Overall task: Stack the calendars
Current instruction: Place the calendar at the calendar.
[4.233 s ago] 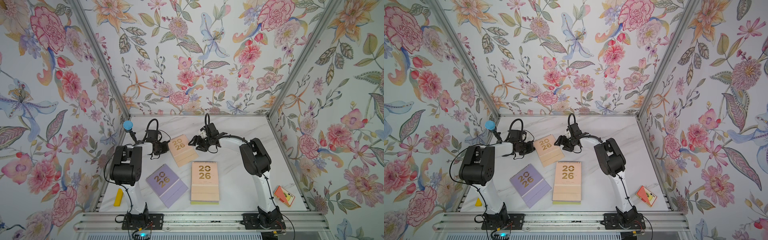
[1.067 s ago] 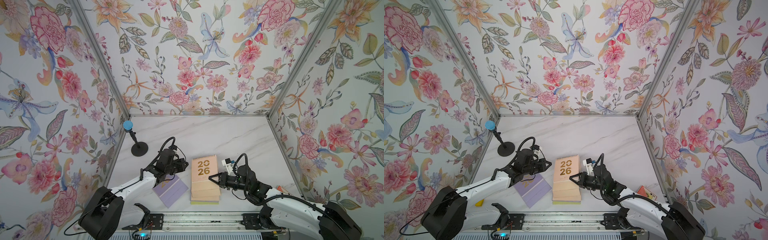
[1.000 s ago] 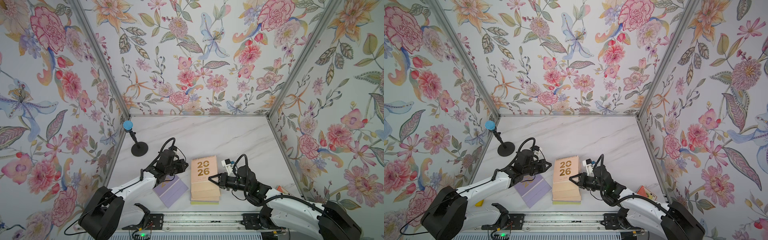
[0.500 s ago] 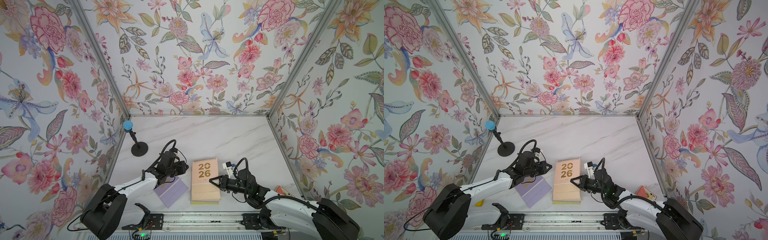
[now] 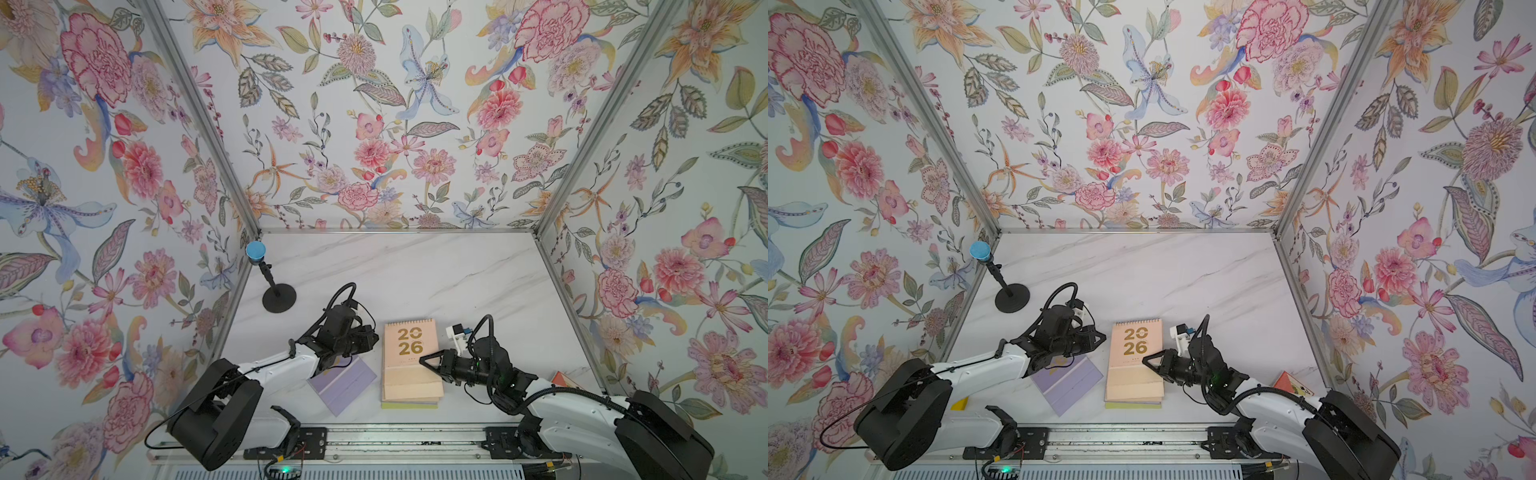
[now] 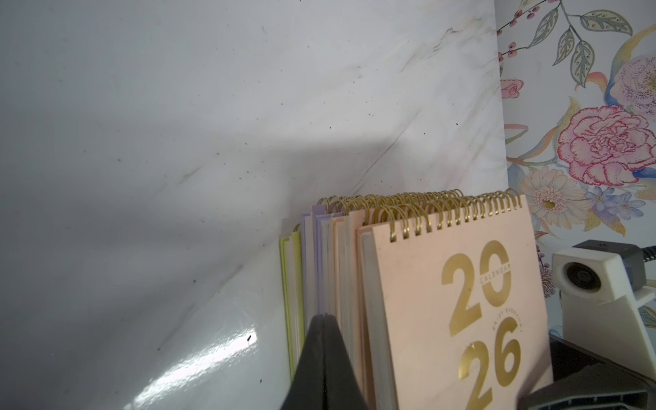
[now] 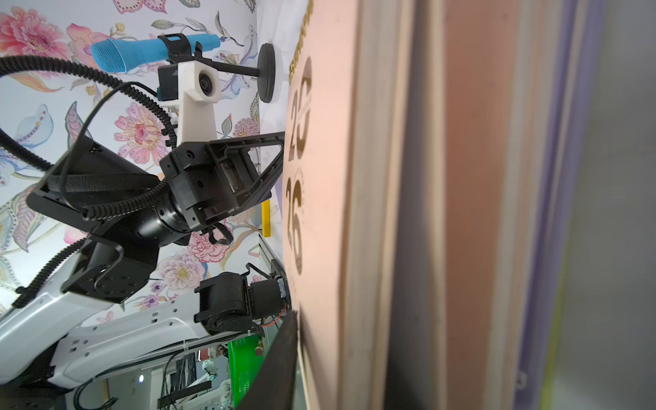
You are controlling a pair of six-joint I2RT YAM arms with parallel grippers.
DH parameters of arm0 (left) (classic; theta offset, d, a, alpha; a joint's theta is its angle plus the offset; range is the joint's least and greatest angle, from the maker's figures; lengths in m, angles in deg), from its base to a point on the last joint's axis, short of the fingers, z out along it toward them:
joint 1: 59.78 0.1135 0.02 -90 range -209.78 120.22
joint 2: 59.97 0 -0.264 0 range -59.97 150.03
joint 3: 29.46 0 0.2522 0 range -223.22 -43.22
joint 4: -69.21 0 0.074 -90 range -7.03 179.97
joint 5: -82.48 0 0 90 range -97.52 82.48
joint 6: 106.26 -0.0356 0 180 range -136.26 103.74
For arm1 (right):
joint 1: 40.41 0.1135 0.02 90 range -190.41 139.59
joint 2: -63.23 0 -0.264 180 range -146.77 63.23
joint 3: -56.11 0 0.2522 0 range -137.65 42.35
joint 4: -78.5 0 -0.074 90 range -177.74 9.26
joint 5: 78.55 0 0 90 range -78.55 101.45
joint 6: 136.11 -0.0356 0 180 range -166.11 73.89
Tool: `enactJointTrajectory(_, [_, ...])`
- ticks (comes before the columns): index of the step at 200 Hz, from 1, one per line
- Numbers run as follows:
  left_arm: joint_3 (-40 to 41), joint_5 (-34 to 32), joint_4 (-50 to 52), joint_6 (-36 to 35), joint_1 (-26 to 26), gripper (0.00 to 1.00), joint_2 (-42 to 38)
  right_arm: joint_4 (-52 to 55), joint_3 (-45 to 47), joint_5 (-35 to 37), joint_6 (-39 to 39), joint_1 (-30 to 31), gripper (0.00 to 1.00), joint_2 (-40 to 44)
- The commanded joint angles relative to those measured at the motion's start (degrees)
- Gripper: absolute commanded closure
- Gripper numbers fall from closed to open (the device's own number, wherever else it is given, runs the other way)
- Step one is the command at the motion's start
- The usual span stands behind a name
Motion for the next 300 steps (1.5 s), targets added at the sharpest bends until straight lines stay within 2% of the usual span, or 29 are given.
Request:
enactJointTrajectory(1, [0.01,-1.06,-0.75,0.69,-0.73,1.00,-0.02,0.91,-1.75,-0.13,1.34,-0.34,0.68,-0.75])
enactJointTrajectory(73, [-0.16,-1.73,0.39,-0.33,-0.57,1.00,0.46,11.06,-6.37,1.54,4.54,-0.08,0.54,-1.47])
enactJointTrajectory(111, [-0.74,-1.34,0.27,-0.64,-0.56,1.00,1.64,20.19,-8.48,4.94,6.46,0.31,0.49,2.10])
enactJointTrajectory(159, [-1.42,-1.23,0.56,-0.85,-0.57,1.00,2.27,26.82,-9.61,7.08,7.66,0.73,0.43,6.06])
enactJointTrajectory(235, [-2.04,-2.06,2.64,-1.77,-0.64,1.00,2.17,37.42,-11.57,12.31,9.10,1.06,0.39,9.77])
enactJointTrajectory(300, [-3.06,-4.77,7.18,-3.80,-0.75,1.00,1.22,49.31,-18.74,17.45,12.75,0.72,0.38,8.09])
